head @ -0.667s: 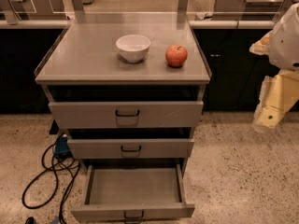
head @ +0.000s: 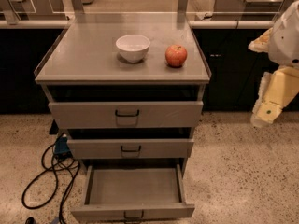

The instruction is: Place apple into bottom drawer

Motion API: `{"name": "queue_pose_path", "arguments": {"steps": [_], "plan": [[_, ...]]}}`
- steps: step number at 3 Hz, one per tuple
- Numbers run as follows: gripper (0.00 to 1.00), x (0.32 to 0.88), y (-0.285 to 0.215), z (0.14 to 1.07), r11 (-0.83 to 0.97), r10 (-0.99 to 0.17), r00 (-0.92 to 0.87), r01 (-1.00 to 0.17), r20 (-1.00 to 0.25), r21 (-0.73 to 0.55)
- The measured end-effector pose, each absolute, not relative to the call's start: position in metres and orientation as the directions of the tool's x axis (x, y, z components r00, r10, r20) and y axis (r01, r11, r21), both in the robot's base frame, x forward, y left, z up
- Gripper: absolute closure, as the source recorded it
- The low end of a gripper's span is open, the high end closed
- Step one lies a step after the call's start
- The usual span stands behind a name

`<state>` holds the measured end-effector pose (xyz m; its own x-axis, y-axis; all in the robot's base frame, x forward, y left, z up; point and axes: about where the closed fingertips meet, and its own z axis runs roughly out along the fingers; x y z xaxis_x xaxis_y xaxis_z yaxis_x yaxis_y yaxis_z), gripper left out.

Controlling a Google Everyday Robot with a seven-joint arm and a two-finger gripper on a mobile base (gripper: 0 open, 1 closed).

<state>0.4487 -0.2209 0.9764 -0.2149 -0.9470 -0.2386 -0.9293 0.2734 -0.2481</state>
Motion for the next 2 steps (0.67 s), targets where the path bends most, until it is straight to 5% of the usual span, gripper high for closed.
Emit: {"name": "queue_pose_path", "arguments": {"steps": [2], "plan": [[0.00, 0.527, -0.257, 0.952, 0.284, -0.867, -0.131, -0.923, -0.481, -0.260]]}}
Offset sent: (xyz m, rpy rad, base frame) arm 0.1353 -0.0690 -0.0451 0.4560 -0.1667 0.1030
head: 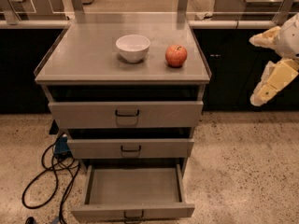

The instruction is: Place apple into bottom drawer

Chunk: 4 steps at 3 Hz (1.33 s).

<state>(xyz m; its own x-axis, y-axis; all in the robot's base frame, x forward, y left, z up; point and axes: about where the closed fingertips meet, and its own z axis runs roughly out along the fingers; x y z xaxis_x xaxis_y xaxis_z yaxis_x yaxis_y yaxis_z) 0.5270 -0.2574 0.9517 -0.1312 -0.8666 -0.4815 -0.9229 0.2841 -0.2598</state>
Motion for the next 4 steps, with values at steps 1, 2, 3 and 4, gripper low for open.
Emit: {"name": "queue_pose_path", "arguments": {"steps": [1, 2, 3, 4], "plan": [[0.00, 0.570, -0.277, 0.931, 0.304, -0.799, -0.088, -0.913, -0.595, -0.273], [0.00, 0.603, -0.286, 0.919, 0.326, -0.773, -0.083, -0.902, -0.629, -0.283], [0.00, 0.606, -0.287, 0.918, 0.328, -0.771, -0.083, -0.901, -0.631, -0.283], [0.00, 0.605, -0.285, 0.912, 0.338, -0.687, -0.035, -0.900, -0.726, -0.276]]}}
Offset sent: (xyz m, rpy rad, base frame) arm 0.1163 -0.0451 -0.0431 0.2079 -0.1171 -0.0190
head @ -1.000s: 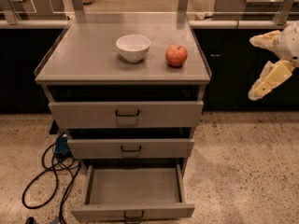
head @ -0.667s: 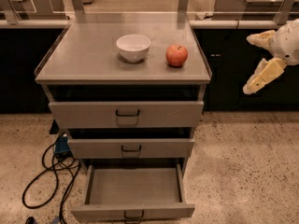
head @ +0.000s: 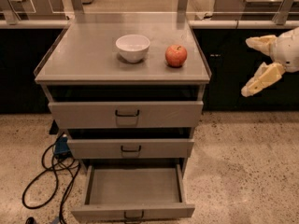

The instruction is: Place apple into bottom drawer

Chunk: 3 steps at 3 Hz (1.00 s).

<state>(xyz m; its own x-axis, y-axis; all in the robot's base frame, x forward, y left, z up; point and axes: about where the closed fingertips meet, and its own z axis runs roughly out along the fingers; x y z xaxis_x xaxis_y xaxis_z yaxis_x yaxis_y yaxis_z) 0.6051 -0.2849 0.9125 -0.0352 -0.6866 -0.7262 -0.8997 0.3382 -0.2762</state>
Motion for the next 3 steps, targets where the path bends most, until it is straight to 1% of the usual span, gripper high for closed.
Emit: {"name": "queue_pose_path", "arguments": {"steps": [1, 2, 3], "plan": [[0.00, 0.631, -0.272, 0.912, 0.355, -0.446, 0.098, -0.893, -0.890, -0.276], [0.00, 0.675, -0.261, 0.929, 0.397, -0.188, 0.159, -0.890, -0.969, -0.223], [0.00, 0.720, -0.252, 0.982, 0.481, -0.144, 0.165, -0.850, -0.976, -0.214]]}}
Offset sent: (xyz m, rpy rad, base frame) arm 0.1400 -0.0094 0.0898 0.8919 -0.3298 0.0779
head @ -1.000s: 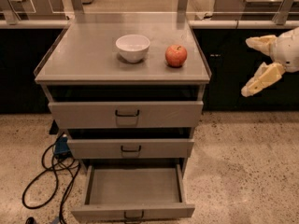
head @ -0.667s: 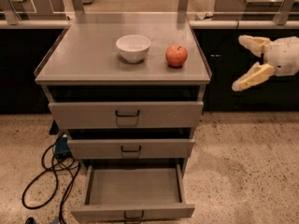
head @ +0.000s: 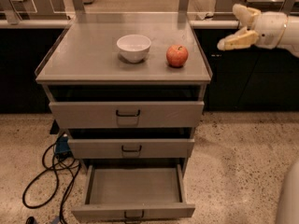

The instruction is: Place apple into bottom drawer

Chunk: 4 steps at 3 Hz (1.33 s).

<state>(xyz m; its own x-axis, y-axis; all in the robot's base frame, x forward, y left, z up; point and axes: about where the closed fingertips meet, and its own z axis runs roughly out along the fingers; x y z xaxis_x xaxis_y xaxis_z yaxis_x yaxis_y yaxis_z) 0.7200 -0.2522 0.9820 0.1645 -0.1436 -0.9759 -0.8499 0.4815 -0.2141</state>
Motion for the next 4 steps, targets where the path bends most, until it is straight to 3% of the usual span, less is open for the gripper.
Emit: {"name": "queue_pose_path", "arguments": {"steps": [2, 4], "plan": [[0.00, 0.732, -0.247, 0.983, 0.474, -0.202, 0.161, -0.847, -0.966, -0.240], [0.00, 0.760, -0.185, 0.994, 0.385, -0.397, 0.205, -0.848, -0.895, -0.365]]}}
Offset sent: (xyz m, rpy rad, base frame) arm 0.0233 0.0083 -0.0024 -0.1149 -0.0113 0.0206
